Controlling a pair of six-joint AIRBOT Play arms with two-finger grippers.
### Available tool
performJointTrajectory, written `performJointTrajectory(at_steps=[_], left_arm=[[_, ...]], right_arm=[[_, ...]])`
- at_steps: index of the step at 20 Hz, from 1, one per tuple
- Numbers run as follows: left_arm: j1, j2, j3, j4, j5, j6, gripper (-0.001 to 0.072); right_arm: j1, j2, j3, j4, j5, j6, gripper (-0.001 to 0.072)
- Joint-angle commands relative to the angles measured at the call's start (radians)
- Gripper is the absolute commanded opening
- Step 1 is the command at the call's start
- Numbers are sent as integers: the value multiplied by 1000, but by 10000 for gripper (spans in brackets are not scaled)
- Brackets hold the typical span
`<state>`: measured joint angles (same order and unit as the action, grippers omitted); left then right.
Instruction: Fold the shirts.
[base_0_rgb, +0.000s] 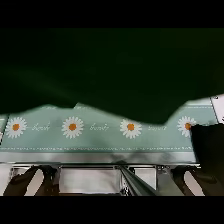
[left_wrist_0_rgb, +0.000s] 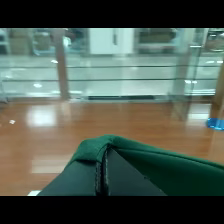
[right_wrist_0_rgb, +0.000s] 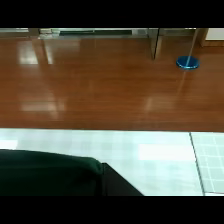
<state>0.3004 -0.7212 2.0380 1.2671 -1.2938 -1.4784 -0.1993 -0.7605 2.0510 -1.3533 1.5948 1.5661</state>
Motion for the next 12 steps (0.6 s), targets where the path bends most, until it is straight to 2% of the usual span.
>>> performJointTrajectory(at_steps=[1,4,6,9,12], left_arm=[[-97,121,-68,97,-98,-20,20],[-147,162,-215,126,-151,-37,20],[-145,153,-344,119,-137,-39,20],[-145,75,-541,97,-34,-51,20],[-146,-97,-656,-5,89,-53,20]], right_arm=[[10,40,-1,-19,97,7,22],[9,42,-68,-20,144,11,22],[9,33,-154,-21,127,4,22],[9,-32,-306,-17,26,-23,22],[9,-200,-396,6,-121,-63,21]])
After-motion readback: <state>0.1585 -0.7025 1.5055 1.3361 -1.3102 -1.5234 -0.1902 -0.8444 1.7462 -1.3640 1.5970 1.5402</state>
